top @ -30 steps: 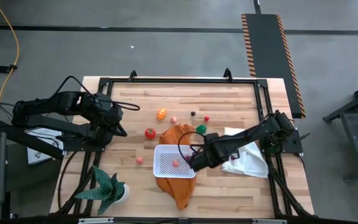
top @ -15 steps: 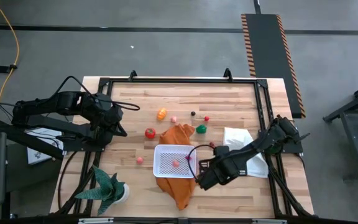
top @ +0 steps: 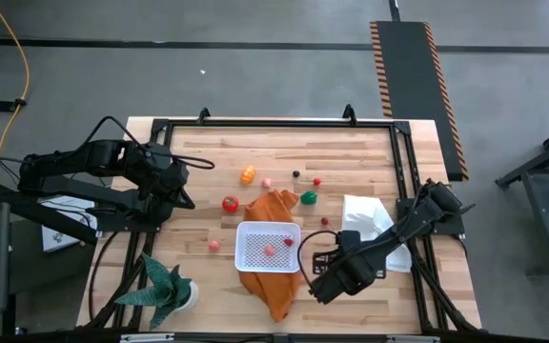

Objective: Pick and placing Produce into tupperware
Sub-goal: Put the bottom red cherry into the white basket

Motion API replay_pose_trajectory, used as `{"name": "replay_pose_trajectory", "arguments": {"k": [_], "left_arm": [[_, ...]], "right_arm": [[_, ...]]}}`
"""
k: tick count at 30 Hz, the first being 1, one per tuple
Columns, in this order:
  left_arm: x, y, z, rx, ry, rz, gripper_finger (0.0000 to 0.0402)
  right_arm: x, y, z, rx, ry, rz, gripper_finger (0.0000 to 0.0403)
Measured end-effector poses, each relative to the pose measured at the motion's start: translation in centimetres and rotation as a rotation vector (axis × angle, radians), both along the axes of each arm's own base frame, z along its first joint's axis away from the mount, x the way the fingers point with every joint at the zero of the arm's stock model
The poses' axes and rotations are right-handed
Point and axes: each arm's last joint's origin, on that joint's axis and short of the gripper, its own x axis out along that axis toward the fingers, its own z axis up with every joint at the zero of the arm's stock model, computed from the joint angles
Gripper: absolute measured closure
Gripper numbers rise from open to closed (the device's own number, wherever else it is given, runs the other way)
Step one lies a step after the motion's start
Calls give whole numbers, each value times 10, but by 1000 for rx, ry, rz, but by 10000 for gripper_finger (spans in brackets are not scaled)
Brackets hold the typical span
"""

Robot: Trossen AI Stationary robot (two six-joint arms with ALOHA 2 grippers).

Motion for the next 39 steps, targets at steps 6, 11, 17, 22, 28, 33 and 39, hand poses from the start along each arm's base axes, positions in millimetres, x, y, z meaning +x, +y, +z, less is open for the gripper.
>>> {"name": "replay_pose_trajectory", "arguments": {"k": [6,11,17,22,28,33,39], "left_arm": [[0,0,0,-1,1,1,401],[0,0,0,-3,1,3,401],[0,0,0,-5,2,5,401],[0,0,0,-5,2,6,401],[0,0,0,-11,4,11,401],[0,0,0,-15,6,16,401],[0,0,0,-15,6,17,401]], "right_arm": [[-25,-16,-9,2,73,-13,245],[-50,-39,-13,13,-6,-29,245],[-76,-68,-35,85,-123,-53,245],[-87,-87,-61,134,-185,-77,245],[-87,-101,-91,200,-224,-80,245],[-89,-110,-102,216,-184,-82,245],[-86,-120,-104,213,-185,-58,245]]}}
